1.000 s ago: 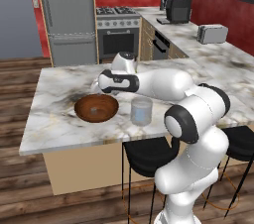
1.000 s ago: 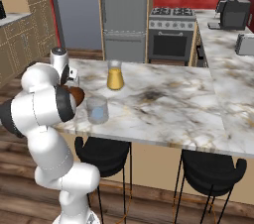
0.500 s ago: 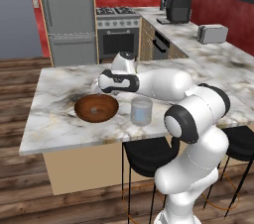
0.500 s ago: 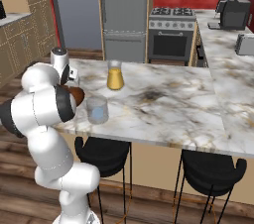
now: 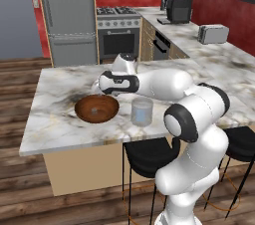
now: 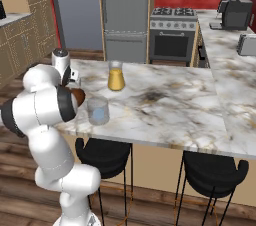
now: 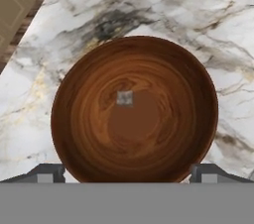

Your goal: There are two ice cubes in the ice bowl. Place both ice cubes in the glass cup.

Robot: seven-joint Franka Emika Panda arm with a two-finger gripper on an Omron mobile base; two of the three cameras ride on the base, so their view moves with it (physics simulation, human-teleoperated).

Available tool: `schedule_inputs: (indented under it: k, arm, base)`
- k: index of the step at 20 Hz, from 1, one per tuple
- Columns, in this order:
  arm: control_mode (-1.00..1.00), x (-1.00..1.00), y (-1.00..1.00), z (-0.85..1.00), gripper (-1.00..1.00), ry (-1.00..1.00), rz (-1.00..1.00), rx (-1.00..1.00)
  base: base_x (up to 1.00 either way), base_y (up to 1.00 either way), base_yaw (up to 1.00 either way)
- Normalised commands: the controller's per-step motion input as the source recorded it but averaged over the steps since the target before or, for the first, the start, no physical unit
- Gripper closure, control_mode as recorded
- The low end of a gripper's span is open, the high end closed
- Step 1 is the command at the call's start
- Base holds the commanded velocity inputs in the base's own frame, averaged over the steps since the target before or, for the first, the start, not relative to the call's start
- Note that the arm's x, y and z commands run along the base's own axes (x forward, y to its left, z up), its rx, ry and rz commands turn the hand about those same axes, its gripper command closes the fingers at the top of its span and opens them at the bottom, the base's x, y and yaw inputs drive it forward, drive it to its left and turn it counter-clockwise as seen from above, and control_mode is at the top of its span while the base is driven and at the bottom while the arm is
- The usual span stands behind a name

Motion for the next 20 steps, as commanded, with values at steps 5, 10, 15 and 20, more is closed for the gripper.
schedule_inputs:
  k: [5, 10, 15, 20]
  arm:
    - [-1.0, 0.17, 0.51, -0.15, -1.0, 0.12, 0.0, -0.14]
    - [-1.0, 0.24, 0.65, -0.19, -1.0, 0.06, 0.0, -0.16]
    - [-1.0, 0.15, 0.23, -0.11, -1.0, 0.0, 0.0, -0.03]
    - [-1.0, 0.16, 0.0, -0.24, -1.0, 0.0, 0.0, 0.0]
  base:
    - [0.0, 0.0, 0.0]
    - [0.0, 0.0, 0.0]
    - [0.0, 0.0, 0.0]
    - [0.0, 0.0, 0.0]
